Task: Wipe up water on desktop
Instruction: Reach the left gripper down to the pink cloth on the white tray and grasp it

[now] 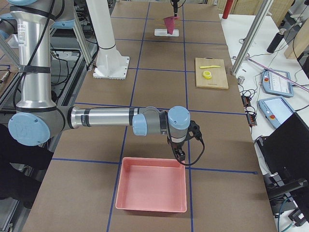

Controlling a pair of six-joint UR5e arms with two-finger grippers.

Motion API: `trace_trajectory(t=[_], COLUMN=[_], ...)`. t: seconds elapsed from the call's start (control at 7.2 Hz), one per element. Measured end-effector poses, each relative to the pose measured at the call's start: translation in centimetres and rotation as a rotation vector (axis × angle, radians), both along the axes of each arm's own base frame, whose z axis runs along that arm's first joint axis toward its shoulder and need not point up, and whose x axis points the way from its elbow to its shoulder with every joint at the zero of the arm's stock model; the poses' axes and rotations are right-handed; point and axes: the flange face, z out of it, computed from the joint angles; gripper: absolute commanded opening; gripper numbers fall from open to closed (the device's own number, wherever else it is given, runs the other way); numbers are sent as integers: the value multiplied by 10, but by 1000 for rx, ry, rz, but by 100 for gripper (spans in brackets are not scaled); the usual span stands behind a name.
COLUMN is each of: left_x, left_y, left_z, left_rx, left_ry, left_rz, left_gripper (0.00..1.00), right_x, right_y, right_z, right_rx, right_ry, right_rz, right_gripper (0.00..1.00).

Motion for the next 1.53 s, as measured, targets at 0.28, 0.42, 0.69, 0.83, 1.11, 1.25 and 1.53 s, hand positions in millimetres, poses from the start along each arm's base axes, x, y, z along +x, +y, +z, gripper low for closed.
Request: trace_trajectory(t=[0.28,0.42,0.69,0.83,1.11,1.25,1.53], left_x=[8,11,14,15,15,16,15], left_y=[0,1,1,1,1,1,1], left_z=[1,3,6,7,9,9,9], left_rx=[6,6,3,3,1,1,2], left_ry=[-14,-20,-24,-25,-27,-27,-28], left_rz=[10,13,18,20,22,22,23], left_gripper=[89,89,88,85,56,14,0], right_x=[0,0,0,0,0,0,-1], right_y=[0,0,0,0,0,0,1], right_z=[0,0,0,0,0,1,2], right_rx=[-1,-2,-2,-2,-3,-4,-6], right_ry=[-1,-1,-1,-2,-3,-3,-4], right_rz=[0,0,0,0,0,0,-1], right_gripper=[100,100,100,100,100,100,100])
